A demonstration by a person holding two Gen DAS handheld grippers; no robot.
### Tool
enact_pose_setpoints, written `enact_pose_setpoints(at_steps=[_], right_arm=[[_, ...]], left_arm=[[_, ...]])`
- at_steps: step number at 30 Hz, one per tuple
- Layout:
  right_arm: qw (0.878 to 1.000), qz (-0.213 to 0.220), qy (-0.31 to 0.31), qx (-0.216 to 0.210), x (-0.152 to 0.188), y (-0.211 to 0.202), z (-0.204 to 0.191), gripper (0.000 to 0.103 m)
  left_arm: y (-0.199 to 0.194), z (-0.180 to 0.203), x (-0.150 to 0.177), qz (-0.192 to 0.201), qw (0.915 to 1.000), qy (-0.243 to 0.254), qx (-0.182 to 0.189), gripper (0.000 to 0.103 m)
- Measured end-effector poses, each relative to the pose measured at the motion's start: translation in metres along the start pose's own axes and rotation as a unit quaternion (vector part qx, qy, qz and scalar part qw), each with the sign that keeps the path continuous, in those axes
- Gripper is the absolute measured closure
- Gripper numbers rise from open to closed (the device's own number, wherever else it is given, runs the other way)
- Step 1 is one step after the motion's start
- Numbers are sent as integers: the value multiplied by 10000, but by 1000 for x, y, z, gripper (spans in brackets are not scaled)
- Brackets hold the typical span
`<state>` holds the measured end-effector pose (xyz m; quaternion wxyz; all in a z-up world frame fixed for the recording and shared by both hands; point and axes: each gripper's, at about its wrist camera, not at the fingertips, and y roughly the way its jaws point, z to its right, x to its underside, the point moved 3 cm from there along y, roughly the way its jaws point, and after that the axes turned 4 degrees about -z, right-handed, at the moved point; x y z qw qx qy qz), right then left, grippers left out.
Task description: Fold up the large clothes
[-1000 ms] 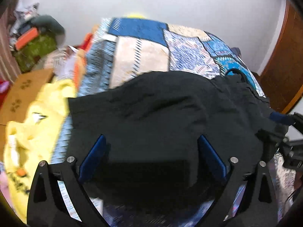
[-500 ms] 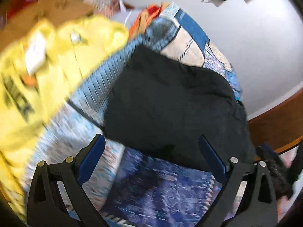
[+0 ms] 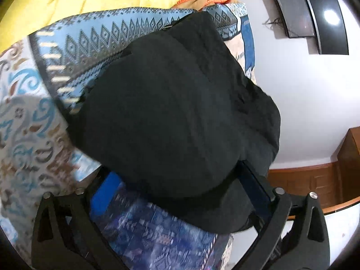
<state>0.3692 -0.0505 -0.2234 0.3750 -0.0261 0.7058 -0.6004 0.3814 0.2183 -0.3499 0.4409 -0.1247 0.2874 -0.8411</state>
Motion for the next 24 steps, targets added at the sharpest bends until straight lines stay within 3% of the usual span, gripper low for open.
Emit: enact_pose_setpoints(at_steps=[9, 15, 17, 19, 21, 24], right_arm=[[9999, -115, -66, -12, 0, 5, -1, 11], [9997, -190, 78, -128, 1, 6, 4, 11], [9995, -219, 177, -122, 0, 6, 5, 11], [9993, -240, 281, -64, -1, 3, 4, 13], [9990, -304, 332, 19, -2, 0, 2, 15], [9986, -358, 395, -49, -8, -11, -8, 16]], left_arm=[[26, 4, -29, 456, 9988, -95, 146, 0], [40, 11, -47, 675, 9971, -301, -191, 2], [39, 13, -54, 684, 9968, -335, -226, 13], [32, 7, -59, 703, 9958, -582, -31, 35], [24, 1, -57, 700, 9949, -727, 87, 47], [2, 12, -55, 906, 9942, -460, -342, 58]])
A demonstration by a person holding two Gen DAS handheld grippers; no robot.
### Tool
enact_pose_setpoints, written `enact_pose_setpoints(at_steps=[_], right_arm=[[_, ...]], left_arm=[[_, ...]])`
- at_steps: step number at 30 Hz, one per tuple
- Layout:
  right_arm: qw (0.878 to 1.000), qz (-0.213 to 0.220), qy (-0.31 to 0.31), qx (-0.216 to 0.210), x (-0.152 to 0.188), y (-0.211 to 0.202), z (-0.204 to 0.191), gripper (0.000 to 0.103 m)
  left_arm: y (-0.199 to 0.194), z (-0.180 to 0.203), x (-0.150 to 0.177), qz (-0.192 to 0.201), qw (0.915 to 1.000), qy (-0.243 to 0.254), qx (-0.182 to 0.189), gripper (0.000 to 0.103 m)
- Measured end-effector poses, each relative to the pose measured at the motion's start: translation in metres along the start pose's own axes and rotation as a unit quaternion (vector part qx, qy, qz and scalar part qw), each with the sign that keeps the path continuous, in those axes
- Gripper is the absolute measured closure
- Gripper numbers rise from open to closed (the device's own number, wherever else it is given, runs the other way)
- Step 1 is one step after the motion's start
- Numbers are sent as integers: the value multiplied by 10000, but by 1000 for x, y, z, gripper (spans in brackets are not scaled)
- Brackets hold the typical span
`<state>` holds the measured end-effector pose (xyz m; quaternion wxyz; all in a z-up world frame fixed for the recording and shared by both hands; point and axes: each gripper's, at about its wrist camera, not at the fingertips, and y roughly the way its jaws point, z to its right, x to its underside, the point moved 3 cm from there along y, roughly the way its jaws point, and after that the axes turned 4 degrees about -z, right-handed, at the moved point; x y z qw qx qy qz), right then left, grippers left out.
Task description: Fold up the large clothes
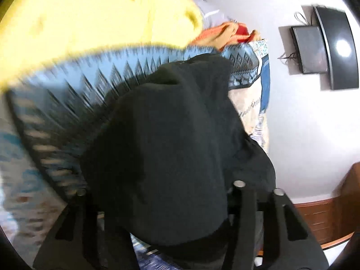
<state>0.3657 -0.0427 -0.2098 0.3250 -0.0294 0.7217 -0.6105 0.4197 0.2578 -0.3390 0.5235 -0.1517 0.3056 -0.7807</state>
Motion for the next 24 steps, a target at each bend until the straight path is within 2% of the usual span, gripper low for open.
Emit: enact_pose_setpoints(at_steps=[3, 6, 9, 10, 13, 15, 17, 19, 20, 21, 24], right_arm=[[9997, 236, 9, -83, -8, -18, -16, 16], [9988, 458, -63, -169, -17, -29, -39, 16], [9978, 558, -278, -227, -24, -25, -71, 16], [9977, 538, -351, -231, -26, -20, -81, 16], [9971, 136, -702, -276, -23, 12, -112, 16], [9950, -81, -822, -560, -16, 34, -128, 16], [9915, -350, -813, -951, -11, 49, -138, 16], [9870, -553, -787, -1288, -9, 61, -145, 15], [9856, -570, -813, -1368, -8, 64, -147, 15], [9855, -544, -817, -1381, -8, 64, -147, 15], [9839, -529, -636, -1583, -7, 52, -131, 20]], left_arm=[[-38, 6, -1, 350, 9984, 340, -295, 62], [-79, 10, 1, 692, 9924, 842, -566, 63], [-118, 19, 5, 1070, 9801, 1453, -821, 64], [-133, 25, 8, 1258, 9731, 1701, -915, 65], [-156, 39, 9, 1615, 9556, 2199, -1112, 65], [-169, 55, 13, 1841, 9405, 2587, -1212, 65], [-173, 70, 25, 2005, 9175, 3109, -1459, 65], [-171, 88, 43, 2120, 8889, 3689, -1699, 65], [-167, 96, 48, 2137, 8807, 3852, -1738, 65], [-163, 105, 58, 2169, 8671, 4109, -1798, 65], [-156, 120, 76, 2220, 8446, 4506, -1851, 65]])
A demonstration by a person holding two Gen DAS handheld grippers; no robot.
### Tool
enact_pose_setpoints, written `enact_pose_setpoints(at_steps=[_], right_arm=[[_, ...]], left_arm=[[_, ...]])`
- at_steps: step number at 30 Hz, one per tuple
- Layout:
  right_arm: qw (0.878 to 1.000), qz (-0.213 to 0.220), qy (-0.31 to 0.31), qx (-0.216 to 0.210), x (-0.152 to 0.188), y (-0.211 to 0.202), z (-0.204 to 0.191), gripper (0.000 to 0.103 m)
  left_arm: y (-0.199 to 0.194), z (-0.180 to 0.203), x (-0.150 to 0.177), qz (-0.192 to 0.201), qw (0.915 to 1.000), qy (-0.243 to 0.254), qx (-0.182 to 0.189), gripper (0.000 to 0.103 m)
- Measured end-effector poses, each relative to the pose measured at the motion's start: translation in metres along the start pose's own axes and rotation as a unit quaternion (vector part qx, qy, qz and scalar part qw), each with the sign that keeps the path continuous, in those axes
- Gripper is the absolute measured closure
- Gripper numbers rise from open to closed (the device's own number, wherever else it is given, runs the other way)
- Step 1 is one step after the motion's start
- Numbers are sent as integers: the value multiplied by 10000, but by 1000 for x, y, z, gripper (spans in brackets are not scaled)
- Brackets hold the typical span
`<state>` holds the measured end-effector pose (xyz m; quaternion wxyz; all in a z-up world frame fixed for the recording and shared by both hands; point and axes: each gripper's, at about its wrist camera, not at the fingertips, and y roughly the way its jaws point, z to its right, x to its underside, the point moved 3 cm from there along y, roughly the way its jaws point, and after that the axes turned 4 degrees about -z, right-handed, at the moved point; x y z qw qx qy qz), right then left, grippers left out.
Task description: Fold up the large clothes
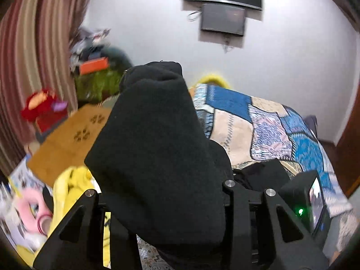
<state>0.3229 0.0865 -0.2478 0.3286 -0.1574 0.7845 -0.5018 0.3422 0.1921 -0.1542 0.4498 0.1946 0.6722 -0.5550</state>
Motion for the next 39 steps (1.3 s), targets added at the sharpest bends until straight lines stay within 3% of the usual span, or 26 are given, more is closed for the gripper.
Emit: enact_pose_setpoints(at_steps=[4, 8, 12, 14, 19, 22, 26, 32, 39], right_arm=[[9988, 366, 306, -131, 21, -48, 32, 20], [9931, 754, 637, 632, 48, -101, 84, 20], [9834, 984, 990, 1159, 74, -138, 126, 20], [9800, 1078, 1158, 1204, 85, -152, 138, 20], [9716, 1279, 1537, 1266, 99, -176, 164, 20], [9676, 1479, 1662, 1195, 103, -191, 169, 20], [9687, 1654, 1547, 1012, 89, -207, 161, 20], [9777, 1627, 1098, 751, 58, -201, 133, 20], [9765, 1676, 1158, 707, 69, -209, 124, 20]], left_arm=[[-3, 20, -2, 86, 9994, 321, 50, 66], [-15, 65, -3, 193, 9967, 764, 216, 66], [-26, 129, 9, 222, 9871, 1503, 503, 66], [-24, 157, 22, 75, 9807, 1833, 674, 65], [-7, 208, 68, -761, 9575, 2485, 1248, 59], [-3, 218, 94, -1045, 9454, 2771, 1361, 54], [-7, 227, 113, -1137, 9352, 3023, 1453, 42], [-16, 224, 115, -1190, 9346, 2949, 1593, 29], [-59, 214, 111, -1058, 9309, 3084, 1648, 12]])
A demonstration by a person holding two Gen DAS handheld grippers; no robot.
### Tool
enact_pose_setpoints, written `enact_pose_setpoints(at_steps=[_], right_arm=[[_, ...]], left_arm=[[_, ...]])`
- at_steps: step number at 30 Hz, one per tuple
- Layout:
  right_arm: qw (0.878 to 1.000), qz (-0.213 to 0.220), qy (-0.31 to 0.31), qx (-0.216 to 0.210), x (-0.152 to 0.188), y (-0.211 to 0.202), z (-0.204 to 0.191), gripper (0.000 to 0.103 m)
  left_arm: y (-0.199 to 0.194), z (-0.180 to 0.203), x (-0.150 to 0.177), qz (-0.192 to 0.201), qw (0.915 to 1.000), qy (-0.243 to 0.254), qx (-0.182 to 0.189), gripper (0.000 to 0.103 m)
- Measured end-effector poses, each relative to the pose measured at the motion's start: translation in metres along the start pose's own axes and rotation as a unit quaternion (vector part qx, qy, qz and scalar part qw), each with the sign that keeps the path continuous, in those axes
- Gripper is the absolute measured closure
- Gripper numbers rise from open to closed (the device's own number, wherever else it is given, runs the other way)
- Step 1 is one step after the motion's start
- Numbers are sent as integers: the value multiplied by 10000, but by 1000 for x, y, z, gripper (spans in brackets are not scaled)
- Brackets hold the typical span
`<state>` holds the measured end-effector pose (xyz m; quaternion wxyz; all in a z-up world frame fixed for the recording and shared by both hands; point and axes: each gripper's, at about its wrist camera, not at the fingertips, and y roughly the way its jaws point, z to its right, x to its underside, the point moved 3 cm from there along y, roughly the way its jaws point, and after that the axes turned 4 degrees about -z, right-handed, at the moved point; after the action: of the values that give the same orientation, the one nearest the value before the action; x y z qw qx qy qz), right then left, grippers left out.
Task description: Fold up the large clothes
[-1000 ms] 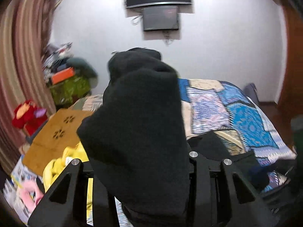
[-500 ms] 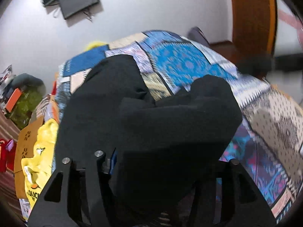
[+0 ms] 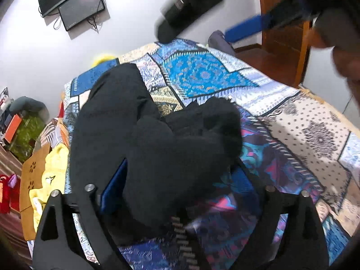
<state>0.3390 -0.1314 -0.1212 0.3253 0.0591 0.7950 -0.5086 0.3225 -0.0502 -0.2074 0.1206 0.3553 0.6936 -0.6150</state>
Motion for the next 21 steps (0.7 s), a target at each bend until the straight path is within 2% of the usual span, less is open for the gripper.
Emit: enact_pose_setpoints(at_steps=[6, 9, 11, 13, 17, 21], right_arm=[[9999, -3, -55, 144, 6, -12, -2, 20], [9999, -49, -89, 98, 7, -11, -8, 20], [9999, -95, -116, 40, 7, -7, -16, 20], [9998, -135, -170, -50, 7, -2, -26, 20], [9988, -204, -345, -288, 4, 13, -51, 20], [9976, -299, -458, -417, 3, 37, -67, 20]], left_arm=[[-52, -39, 2, 294, 9976, -620, 117, 10], [-69, -72, 3, 422, 9937, -1034, 48, 8], [-73, -94, 5, 446, 9916, -1212, -124, 8], [-71, -119, 8, 403, 9886, -1409, -343, 8], [-50, -158, 17, 135, 9830, -1770, -462, 8], [-11, -182, 30, -405, 9776, -2009, -483, 8]])
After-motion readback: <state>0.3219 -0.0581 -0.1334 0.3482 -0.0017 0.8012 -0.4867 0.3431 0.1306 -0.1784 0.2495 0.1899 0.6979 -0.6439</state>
